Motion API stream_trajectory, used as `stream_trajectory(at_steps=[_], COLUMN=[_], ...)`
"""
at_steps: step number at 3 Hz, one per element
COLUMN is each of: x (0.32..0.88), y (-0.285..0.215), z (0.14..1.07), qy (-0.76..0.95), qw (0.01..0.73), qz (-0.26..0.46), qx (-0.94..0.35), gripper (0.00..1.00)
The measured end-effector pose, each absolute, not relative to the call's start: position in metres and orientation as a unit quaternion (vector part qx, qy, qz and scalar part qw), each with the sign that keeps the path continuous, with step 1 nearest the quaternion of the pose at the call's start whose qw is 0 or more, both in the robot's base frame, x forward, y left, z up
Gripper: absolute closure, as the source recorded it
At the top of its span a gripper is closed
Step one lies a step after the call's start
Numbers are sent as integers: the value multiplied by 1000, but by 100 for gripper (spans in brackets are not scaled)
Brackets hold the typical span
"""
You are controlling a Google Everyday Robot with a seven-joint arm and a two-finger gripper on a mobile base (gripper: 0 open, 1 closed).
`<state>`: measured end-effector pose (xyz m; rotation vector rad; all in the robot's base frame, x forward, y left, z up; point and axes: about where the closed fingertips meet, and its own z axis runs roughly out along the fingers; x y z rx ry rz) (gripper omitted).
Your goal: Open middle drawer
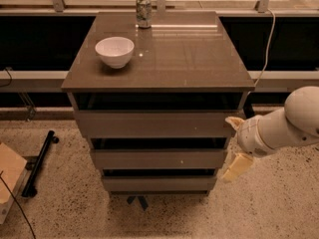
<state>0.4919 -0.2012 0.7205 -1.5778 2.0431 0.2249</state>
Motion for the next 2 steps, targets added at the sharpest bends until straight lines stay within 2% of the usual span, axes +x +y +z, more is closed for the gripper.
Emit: stream_trajectory(at_steps=[2], x=[513], y=[-192], z=[625], qy=[772], qw=[285], qz=[97], qx=[-560], gripper=[0])
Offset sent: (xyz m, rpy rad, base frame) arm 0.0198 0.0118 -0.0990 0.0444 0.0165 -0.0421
